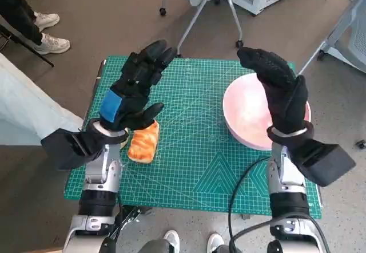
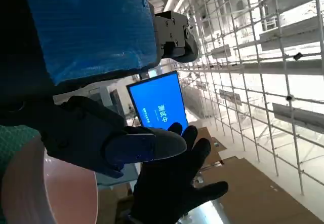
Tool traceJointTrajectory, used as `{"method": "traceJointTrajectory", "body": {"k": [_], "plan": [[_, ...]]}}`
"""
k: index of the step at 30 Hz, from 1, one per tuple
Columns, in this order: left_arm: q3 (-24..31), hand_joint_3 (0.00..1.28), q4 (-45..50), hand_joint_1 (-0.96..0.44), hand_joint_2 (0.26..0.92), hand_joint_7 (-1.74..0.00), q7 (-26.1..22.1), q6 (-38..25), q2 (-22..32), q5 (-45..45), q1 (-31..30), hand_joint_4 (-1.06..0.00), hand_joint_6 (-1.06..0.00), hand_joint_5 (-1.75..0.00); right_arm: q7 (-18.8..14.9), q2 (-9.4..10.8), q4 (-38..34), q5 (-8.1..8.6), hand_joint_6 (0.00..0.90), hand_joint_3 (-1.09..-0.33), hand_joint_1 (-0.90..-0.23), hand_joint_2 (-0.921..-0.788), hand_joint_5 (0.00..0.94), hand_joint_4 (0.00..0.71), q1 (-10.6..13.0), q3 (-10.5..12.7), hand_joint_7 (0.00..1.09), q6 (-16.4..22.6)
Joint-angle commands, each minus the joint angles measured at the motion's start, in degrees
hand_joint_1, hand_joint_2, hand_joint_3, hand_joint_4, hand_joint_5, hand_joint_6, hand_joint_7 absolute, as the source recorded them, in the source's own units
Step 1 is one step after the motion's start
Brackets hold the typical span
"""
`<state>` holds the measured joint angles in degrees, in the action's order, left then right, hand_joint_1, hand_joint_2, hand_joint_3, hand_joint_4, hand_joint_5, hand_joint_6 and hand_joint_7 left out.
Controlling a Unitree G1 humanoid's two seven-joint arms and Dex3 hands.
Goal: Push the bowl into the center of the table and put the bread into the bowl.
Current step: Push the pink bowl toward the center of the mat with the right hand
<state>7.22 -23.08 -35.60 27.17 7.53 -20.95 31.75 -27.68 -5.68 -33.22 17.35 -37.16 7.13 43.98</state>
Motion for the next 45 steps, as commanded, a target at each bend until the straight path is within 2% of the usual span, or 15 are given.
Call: {"method": "traceJointTrajectory", "body": {"k": [1,15,19,23,25,29,32,38,42,45], "plan": [[0.0,0.45,1.3,-0.58,0.921,-0.48,-0.2,-0.5,0.0,-0.7,1.0,0.0,0.0,-0.32,-0.1,0.1,0.1,-0.29,0.013,-0.776,-0.664,-0.921,0.0,0.205,1.5,-0.1,0.6,-1.1],[0.0,0.44,1.6,-0.58,0.921,-0.48,-0.3,-0.6,0.1,-0.6,1.1,0.0,0.0,-0.32,0.3,-0.1,1.0,-0.38,0.017,-0.772,-0.672,-0.921,0.001,0.206,2.6,0.1,0.59,-1.7],[0.0,0.44,1.7,-0.58,0.921,-0.48,-0.4,-0.4,0.1,-0.5,1.0,0.0,0.0,-0.32,-0.2,-1.1,1.1,0.74,0.018,-0.772,-0.673,-0.921,0.002,0.208,3.0,1.1,0.59,-2.0],[0.0,0.45,1.9,-0.57,0.921,-0.48,-0.3,-0.5,0.1,-0.4,0.9,0.0,0.0,-0.32,-0.9,-2.8,-0.1,2.3,0.031,-0.768,-0.674,-0.921,0.002,0.211,3.2,3.1,0.57,-1.5],[0.1,0.45,1.8,-0.57,0.921,-0.48,-0.4,-0.5,0.2,-0.5,0.9,0.0,0.0,-0.32,-0.9,-3.9,-1.9,2.97,0.043,-0.765,-0.674,-0.921,0.003,0.214,3.0,4.9,0.55,-0.7],[0.2,0.45,1.3,-0.58,0.921,-0.47,-0.5,-0.1,0.3,-0.5,0.9,0.0,0.0,-0.32,0.0,-5.2,-5.4,3.34,0.105,-0.75,-0.665,-0.921,0.002,0.226,2.2,7.6,0.45,1.3],[0.4,0.45,0.7,-0.58,0.921,-0.47,-0.5,0.4,0.4,-0.3,1.0,0.0,0.0,-0.32,2.5,-6.4,-9.3,2.47,0.132,-0.745,-0.659,-0.921,0.001,0.227,1.3,10.0,0.42,3.4],[0.6,0.45,0.8,-0.59,0.921,-0.47,0.1,0.8,0.5,0.3,0.7,0.0,0.0,-0.32,7.7,-11.0,-19.9,0.31,0.147,-0.768,-0.635,-0.921,0.0,0.206,-1.5,13.7,0.38,6.8],[0.7,0.46,0.7,-0.58,0.92,-0.47,0.4,1.0,0.6,0.5,0.8,0.0,0.0,-0.31,10.6,-13.9,-26.1,-0.55,0.143,-0.812,-0.63,-0.921,0.0,0.192,-3.1,15.4,0.36,7.0],[0.9,0.46,0.3,-0.58,0.92,-0.47,0.5,1.4,0.9,0.7,0.9,0.0,0.0,-0.31,12.6,-15.5,-29.9,-0.48,0.139,-0.835,-0.619,-0.921,0.0,0.184,-4.1,16.5,0.35,5.8]]}}
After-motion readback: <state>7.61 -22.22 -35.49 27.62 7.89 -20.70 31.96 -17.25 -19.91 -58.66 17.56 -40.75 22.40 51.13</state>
